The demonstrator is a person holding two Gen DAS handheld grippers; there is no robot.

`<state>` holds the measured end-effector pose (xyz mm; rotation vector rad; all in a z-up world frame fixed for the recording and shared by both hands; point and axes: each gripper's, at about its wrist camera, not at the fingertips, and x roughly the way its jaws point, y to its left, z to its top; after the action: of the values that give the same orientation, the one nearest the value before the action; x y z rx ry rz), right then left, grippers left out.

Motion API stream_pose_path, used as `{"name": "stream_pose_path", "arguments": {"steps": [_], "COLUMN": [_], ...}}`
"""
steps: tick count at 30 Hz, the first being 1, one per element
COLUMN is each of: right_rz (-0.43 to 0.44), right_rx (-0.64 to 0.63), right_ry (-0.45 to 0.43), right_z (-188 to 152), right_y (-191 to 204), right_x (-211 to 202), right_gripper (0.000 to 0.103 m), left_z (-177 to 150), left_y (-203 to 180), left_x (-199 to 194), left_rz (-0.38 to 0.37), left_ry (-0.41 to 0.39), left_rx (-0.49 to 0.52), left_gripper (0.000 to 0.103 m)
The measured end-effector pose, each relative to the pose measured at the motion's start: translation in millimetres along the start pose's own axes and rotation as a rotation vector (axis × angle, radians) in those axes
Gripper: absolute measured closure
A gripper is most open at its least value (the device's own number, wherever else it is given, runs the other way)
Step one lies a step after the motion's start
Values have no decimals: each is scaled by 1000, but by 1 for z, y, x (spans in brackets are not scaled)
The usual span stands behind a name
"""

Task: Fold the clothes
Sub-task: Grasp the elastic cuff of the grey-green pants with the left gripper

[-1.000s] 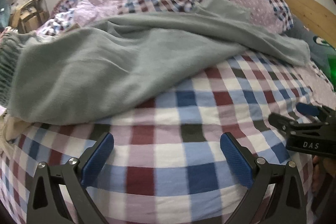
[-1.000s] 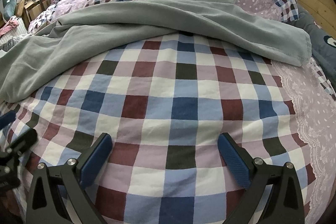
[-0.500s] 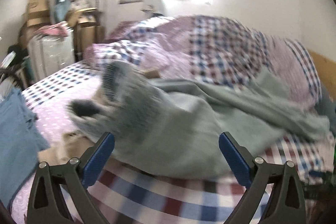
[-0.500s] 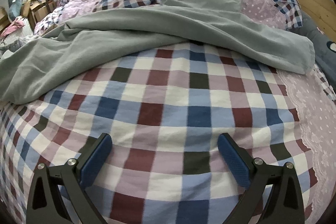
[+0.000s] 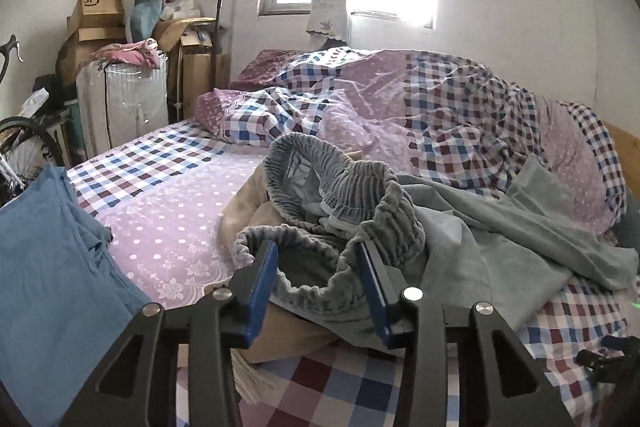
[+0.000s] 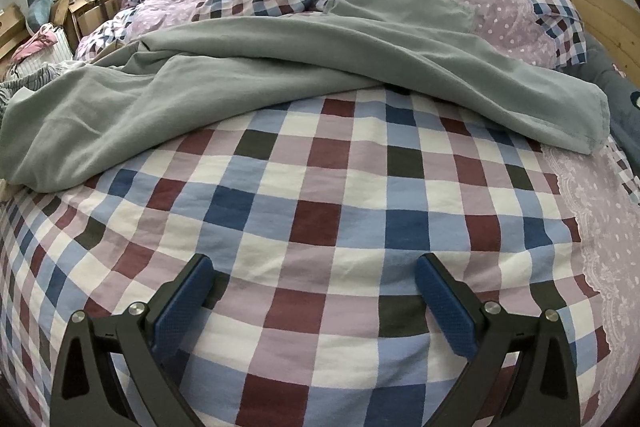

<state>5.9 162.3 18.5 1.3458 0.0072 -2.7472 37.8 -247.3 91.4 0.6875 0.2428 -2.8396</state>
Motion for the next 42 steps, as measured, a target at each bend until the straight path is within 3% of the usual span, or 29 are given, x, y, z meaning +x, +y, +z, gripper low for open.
{"name": "stream_pose_path", "arguments": {"steps": [3, 5, 7, 10, 16, 20, 24, 26, 28, 31, 32, 34, 42], "right_rz": [-2, -2, -3, -3, -1, 2, 3, 3, 4, 8, 9, 12, 14], "right_rx": [-2, -2, -1, -2, -1, 2, 3, 2, 2, -2, -4, -10, -33], "right_ry": [1, 0, 0, 0, 2, 5, 7, 7, 5, 0, -3, -10, -33], "right_z": [0, 0, 0, 0, 1, 1, 1, 1, 0, 0, 0, 0, 0], "right_y": [1, 1, 1, 0, -1, -2, -1, -1, -1, 0, 1, 3, 9], "right_x": [0, 0, 1, 1, 1, 2, 2, 2, 2, 0, 0, -2, -7], "right_gripper": [0, 0, 0, 0, 0, 0, 0, 0, 0, 0, 0, 0, 0], "left_z": [0, 0, 0, 1, -2, -4, -8, -10, -10, -7, -6, -3, 13], "left_y": [0, 0, 3, 12, 34, 44, 52, 52, 48, 41, 39, 39, 16], "left_x": [-2, -3, -4, -6, 7, 25, 38, 40, 39, 34, 32, 27, 6], "left_rz": [-13, -13, 1, 23, 28, 16, -44, -76, -115, -116, -121, -162, -364], "left_ry": [-3, -6, -12, -23, 8, 71, 123, 133, 144, 155, 151, 144, 106], "left_rx": [-11, -15, -24, -59, -141, -167, -221, -241, -245, -235, -236, -258, -220], "left_gripper": [55, 47, 31, 20, 17, 17, 17, 22, 51, 75, 75, 87, 90]}}
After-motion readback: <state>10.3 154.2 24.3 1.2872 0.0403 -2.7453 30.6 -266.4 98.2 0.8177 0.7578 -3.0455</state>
